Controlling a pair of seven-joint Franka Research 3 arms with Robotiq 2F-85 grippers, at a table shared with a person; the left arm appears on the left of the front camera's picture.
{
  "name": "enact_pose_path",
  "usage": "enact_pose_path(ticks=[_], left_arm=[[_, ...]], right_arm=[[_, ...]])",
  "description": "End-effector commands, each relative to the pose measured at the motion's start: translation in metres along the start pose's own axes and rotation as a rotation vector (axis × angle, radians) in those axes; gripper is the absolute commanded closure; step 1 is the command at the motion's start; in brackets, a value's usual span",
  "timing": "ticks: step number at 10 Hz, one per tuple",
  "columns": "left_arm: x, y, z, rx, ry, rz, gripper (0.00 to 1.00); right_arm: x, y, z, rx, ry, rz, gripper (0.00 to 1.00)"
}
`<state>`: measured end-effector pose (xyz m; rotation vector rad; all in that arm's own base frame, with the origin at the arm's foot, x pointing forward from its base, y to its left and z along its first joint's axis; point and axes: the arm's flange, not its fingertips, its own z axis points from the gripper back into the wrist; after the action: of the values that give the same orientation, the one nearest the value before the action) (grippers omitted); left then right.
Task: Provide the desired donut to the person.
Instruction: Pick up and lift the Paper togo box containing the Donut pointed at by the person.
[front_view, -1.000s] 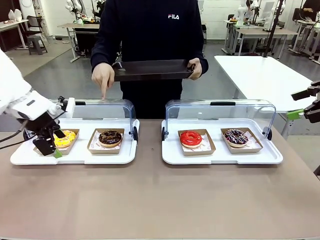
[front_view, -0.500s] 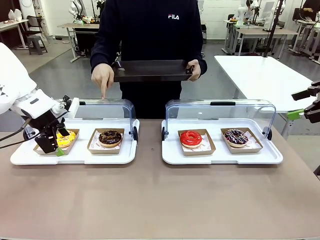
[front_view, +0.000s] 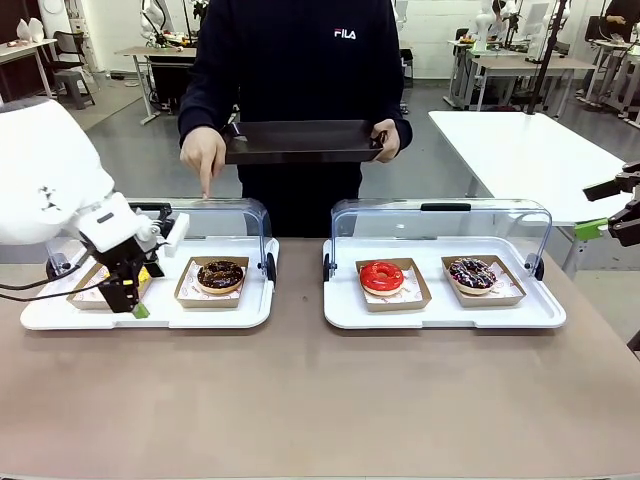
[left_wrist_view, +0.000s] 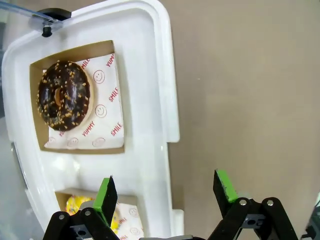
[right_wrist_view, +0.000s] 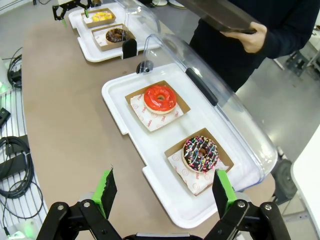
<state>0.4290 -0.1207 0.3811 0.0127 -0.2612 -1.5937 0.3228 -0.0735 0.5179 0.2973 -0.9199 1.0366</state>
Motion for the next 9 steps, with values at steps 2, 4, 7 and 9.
enact_pose_path(ticks=[2, 4, 7, 9], left_arm=[[0.002, 0.027, -0.023, 0.106, 0.02, -0.076, 0.0], [0.011, 0.037, -0.031, 0.098, 0.026, -0.079, 0.0], [0.014, 0.045, -0.038, 0.078, 0.012, -0.023, 0.0], [0.015, 0.046, -0.04, 0.077, 0.014, -0.023, 0.0]], right_arm=[[0.0, -0.001, -0.003, 0.009, -0.02, -0.001, 0.0], [0.0, -0.001, -0.003, 0.009, -0.02, -0.001, 0.0], [0.0, -0.001, -0.003, 0.009, -0.02, -0.001, 0.0], [0.0, -0.001, -0.003, 0.009, -0.02, -0.001, 0.0]])
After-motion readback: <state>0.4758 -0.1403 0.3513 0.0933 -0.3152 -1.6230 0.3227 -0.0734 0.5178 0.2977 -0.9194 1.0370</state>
